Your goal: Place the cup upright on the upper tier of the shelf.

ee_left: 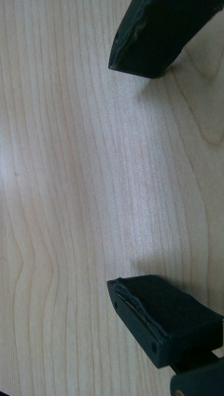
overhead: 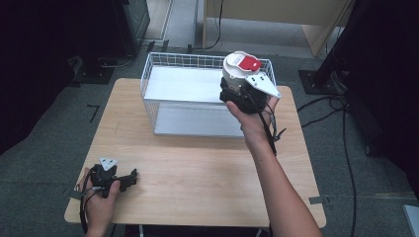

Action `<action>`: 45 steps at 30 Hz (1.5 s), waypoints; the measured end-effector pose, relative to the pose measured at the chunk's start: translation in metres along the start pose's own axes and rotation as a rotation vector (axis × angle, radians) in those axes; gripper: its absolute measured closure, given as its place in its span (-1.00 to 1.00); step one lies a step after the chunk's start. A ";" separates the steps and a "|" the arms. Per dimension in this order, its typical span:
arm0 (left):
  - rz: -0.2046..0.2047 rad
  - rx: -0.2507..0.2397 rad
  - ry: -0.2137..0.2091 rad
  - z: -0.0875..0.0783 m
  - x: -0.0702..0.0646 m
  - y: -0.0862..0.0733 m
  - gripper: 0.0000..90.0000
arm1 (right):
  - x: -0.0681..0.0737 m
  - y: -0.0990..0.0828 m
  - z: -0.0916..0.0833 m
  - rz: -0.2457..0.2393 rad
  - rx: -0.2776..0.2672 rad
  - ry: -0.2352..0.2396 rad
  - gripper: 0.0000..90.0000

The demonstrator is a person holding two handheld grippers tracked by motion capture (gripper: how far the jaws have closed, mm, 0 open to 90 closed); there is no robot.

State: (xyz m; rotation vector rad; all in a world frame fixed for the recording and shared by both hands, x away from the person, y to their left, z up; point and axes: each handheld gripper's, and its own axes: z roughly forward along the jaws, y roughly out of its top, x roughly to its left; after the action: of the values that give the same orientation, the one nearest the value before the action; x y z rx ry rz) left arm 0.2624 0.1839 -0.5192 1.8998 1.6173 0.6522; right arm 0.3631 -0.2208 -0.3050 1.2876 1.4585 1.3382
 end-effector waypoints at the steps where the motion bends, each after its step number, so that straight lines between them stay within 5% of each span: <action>1: 0.000 0.001 0.000 0.000 0.000 0.000 -1.00 | -0.001 0.000 0.003 -0.001 0.002 -0.003 -0.71; 10: -0.001 0.000 0.000 0.000 0.000 0.000 -1.00 | -0.009 0.000 0.027 -0.006 0.020 -0.053 -0.71; 29: -0.003 0.000 -0.002 0.000 0.000 0.000 -1.00 | -0.017 0.010 0.058 0.008 0.023 -0.074 -0.71; 45: -0.002 0.000 -0.001 0.000 0.000 0.000 -1.00 | -0.021 0.004 0.057 0.012 0.019 -0.054 -0.71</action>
State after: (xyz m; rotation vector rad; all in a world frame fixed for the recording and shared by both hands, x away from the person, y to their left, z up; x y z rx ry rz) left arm 0.2623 0.1838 -0.5192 1.8979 1.6186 0.6499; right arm 0.4234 -0.2293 -0.3121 1.3364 1.4316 1.2910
